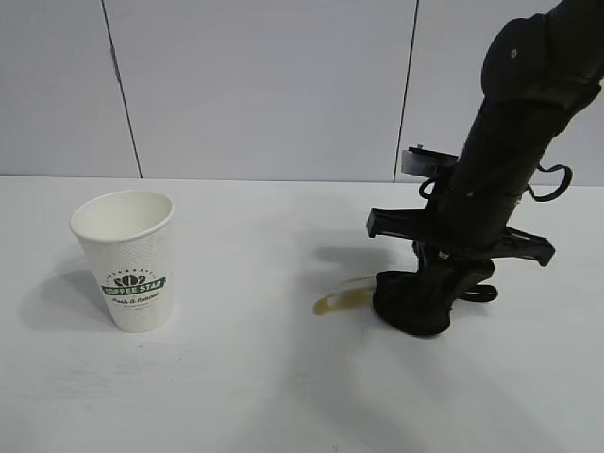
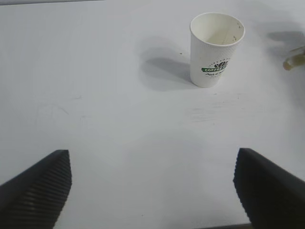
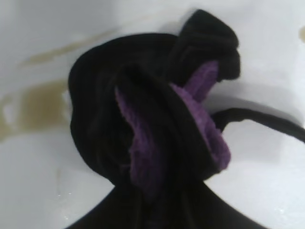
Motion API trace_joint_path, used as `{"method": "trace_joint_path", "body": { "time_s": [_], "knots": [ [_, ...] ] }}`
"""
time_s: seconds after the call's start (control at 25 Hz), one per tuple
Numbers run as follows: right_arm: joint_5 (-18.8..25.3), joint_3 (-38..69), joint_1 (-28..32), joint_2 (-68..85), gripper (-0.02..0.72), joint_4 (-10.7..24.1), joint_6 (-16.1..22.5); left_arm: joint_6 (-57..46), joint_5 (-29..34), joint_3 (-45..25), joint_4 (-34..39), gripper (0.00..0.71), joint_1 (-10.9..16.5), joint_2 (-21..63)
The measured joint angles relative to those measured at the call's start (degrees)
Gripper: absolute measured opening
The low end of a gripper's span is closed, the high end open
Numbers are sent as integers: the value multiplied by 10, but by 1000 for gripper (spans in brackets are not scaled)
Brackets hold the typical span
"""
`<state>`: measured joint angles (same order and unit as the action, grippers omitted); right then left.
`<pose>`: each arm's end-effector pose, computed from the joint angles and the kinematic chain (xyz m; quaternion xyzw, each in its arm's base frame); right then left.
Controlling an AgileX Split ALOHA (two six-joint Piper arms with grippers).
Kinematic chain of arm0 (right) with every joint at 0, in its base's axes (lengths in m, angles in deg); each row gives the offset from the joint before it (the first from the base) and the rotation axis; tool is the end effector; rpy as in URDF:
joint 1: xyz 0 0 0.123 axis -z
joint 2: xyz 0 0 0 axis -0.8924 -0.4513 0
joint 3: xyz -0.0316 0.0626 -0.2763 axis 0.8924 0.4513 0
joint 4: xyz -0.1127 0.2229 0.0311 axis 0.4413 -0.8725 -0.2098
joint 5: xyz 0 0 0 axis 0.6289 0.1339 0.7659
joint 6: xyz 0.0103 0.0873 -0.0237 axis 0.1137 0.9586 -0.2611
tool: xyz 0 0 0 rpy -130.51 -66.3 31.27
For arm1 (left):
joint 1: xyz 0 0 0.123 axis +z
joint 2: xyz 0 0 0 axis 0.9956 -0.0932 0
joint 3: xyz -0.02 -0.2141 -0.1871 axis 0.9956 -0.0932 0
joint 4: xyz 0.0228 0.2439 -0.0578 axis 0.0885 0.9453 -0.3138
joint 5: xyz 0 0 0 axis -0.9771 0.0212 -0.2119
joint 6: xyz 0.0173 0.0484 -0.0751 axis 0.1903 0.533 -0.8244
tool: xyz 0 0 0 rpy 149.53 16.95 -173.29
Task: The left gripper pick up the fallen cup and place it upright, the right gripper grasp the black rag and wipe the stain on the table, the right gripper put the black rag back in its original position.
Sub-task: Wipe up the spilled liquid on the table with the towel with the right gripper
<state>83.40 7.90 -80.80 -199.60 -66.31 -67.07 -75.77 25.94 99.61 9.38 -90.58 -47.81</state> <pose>0.3603 0.1304 0.1287 -0.0287 0.9917 0.1058 0.0677 -0.0089 -0.0041 0.2663 0.0867 0.8666 -0.0337 0.4903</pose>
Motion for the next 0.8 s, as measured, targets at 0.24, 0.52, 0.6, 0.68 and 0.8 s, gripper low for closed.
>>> {"method": "trace_joint_path", "body": {
  "time_s": [0.24, 0.52, 0.6, 0.68, 0.8],
  "knots": [
    [-63, 0, -89, 0, 80, -68, -22, 0, 0, 0, 0, 663, 0, 0],
    [-143, 0, -120, 0, 80, -58, -21, 0, 0, 0, 0, 663, 0, 0],
    [-154, 0, -118, -2, 80, -24, -8, 0, 0, 0, 0, 663, 0, 0],
    [-158, 0, -116, -8, 80, 11, 17, 0, 0, 0, 0, 663, 0, 0],
    [-149, 0, -109, -18, 80, 53, 53, 0, 0, 0, 0, 663, 0, 0]
  ]
}}
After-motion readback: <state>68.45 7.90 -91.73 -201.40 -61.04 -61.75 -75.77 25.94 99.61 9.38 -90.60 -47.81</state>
